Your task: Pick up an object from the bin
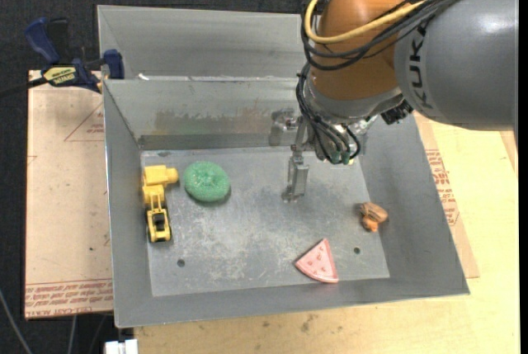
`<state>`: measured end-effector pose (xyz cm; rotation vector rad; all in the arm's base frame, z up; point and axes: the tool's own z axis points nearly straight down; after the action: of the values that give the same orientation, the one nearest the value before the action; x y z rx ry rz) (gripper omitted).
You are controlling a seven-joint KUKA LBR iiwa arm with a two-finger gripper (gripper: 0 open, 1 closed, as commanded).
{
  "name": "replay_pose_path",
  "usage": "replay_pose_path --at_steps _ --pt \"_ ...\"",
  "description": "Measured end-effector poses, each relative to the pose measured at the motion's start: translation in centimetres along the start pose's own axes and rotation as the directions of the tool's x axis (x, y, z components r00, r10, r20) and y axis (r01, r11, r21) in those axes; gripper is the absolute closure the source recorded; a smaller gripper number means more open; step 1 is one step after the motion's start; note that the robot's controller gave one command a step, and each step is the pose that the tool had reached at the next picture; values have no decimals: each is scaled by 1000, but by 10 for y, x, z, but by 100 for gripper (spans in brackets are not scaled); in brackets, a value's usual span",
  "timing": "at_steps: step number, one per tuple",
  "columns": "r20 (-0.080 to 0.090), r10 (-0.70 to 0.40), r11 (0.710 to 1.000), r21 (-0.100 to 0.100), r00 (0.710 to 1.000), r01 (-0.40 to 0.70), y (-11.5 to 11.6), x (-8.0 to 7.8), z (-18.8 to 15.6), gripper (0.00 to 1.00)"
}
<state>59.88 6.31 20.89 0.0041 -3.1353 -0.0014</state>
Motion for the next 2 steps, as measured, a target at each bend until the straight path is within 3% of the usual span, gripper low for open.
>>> replay_pose_path --at_steps 1,2 --pt "8 1 1000 0 1000 -1 0 -2 -4 0" --pt "16 -82 997 3 997 82 16 -13 13 0"
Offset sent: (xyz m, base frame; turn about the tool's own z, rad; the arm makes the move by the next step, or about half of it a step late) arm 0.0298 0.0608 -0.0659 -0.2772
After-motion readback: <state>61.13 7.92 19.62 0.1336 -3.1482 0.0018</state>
